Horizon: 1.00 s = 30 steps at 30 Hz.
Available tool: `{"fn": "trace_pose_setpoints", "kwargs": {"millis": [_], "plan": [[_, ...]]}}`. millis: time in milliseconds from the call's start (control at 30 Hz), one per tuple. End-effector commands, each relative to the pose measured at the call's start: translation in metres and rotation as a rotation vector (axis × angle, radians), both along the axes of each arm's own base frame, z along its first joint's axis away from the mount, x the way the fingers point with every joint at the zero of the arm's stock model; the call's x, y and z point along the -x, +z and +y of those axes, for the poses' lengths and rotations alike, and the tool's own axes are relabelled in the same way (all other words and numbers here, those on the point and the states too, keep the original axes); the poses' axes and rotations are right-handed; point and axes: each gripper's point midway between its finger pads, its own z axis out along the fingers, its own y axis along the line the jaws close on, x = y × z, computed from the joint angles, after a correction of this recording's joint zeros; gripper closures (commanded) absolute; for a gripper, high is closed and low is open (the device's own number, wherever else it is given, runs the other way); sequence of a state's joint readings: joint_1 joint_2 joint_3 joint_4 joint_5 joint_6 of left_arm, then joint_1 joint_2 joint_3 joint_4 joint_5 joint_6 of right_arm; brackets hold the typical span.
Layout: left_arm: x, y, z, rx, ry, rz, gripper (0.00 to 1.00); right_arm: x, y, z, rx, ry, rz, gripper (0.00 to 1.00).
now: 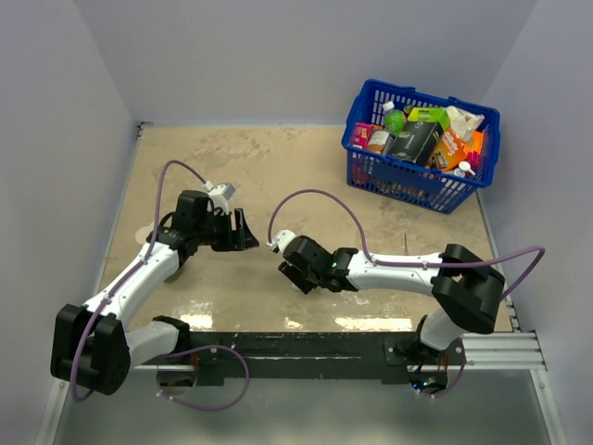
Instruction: Unload the batteries from the remote control
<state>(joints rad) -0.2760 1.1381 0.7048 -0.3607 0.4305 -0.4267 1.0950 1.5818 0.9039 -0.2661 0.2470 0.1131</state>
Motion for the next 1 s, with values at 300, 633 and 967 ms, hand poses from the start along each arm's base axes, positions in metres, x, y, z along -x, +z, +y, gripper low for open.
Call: {"fn": "trace_pose_setpoints", "kwargs": {"millis": [300,633,967], "plan": [[-0.003,0.008,-0.001,0.012,0.0,-0.037,0.33,-0.032,0.047,-0.007,-0.051,-0.179,-0.165,0.53],[-0.002,0.006,-0.002,0.015,-0.01,-0.032,0.33,-0.019,0.042,-0.011,-0.127,-0.222,-0.105,0.5],[-0.003,0.009,0.0,0.011,0.002,-0.042,0.33,-0.006,0.017,0.004,-0.229,-0.258,0.121,0.36]]}}
